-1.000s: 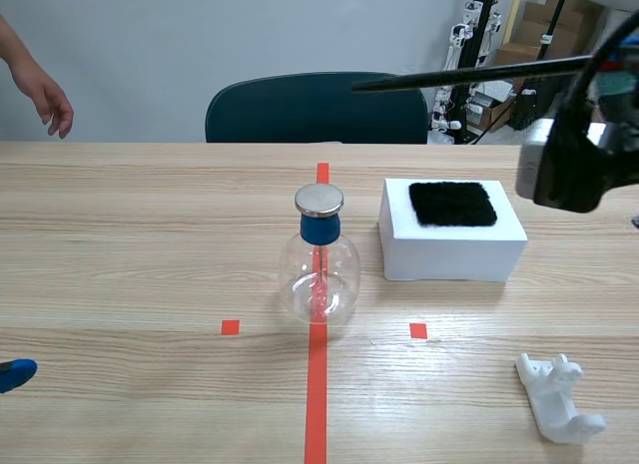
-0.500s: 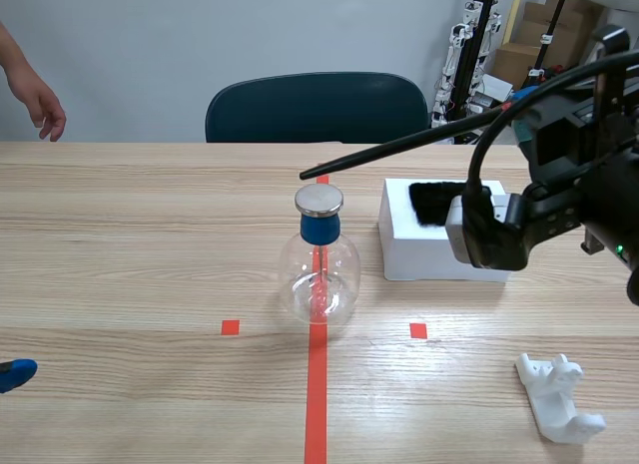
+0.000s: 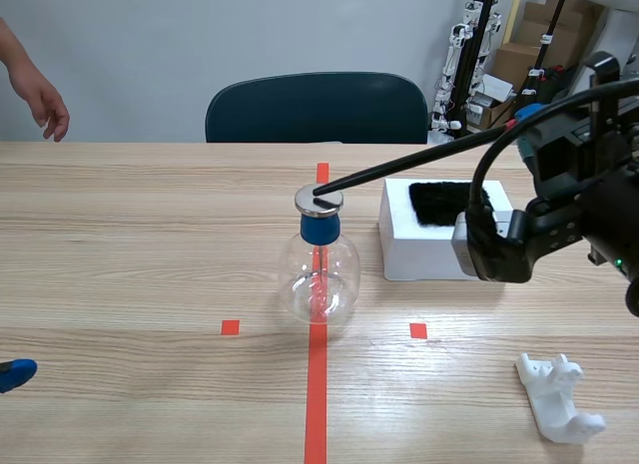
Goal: Do the electroscope experiment. move the rod toward and away from the electroscope
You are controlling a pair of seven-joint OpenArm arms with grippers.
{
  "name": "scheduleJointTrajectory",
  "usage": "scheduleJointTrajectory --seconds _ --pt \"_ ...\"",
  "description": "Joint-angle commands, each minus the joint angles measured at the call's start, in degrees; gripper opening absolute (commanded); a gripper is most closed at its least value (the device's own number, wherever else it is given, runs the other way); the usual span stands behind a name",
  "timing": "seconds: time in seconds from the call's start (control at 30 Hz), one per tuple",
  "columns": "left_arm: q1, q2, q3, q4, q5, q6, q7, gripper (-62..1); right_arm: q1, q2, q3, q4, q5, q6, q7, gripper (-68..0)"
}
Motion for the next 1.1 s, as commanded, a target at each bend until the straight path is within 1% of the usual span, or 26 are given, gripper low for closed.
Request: scheduleJointTrajectory --seconds 0.0,0.13,0.3,0.4,0.57,0.63,0.73,0.77,0.93,1.0,1.07 --pt "-0.1 -0.3 -0.2 0.9 -0.7 0.0 -1.2 1.4 1.0 0.4 0.5 1.0 0.7 -2.0 -0.7 -65.1" --pt "-0.1 -0.3 -0.2 0.9 -0.7 0.0 -1.2 1.4 0.9 0.4 0.9 3.2 2.7 -2.2 -0.9 -65.1" --pt "-0.1 -0.3 -0.2 0.9 -0.7 0.0 -1.2 1.4 -1.9 0.3 4.0 9.5 7.0 -2.2 -0.9 -65.1" --pt "-0.1 -0.3 -0.2 0.9 -0.7 0.0 -1.2 1.4 -5.4 -0.9 7.6 14.5 10.4 -2.2 -0.3 -65.1" --pt "-0.1 -0.3 -0.2 0.9 -0.7 0.0 -1.2 1.4 -12.5 -4.5 13.7 23.0 17.7 -2.2 2.0 -65.1" --pt "-0.1 -0.3 -0.2 0.9 -0.7 0.0 -1.2 1.4 -15.8 -5.7 15.0 25.2 18.0 -2.2 2.9 -65.1" --pt "-0.1 -0.3 -0.2 0.9 -0.7 0.0 -1.2 1.4 -20.7 -7.1 15.2 27.4 17.9 -2.6 3.0 -65.1" --pt "-0.1 -0.3 -0.2 0.9 -0.7 0.0 -1.2 1.4 -22.5 -7.6 15.2 27.8 17.5 -3.3 3.3 -65.1" --pt "-0.1 -0.3 -0.2 0.9 -0.7 0.0 -1.2 1.4 -30.3 -11.0 15.2 28.4 13.7 -9.3 7.3 -65.1" --pt "-0.1 -0.3 -0.2 0.9 -0.7 0.0 -1.2 1.4 -32.5 -11.5 15.1 28.4 13.2 -11.3 8.7 -65.1" --pt "-0.1 -0.3 -0.2 0.9 -0.7 0.0 -1.2 1.4 -34.4 -11.6 14.6 28.4 13.2 -12.7 9.7 -65.1"
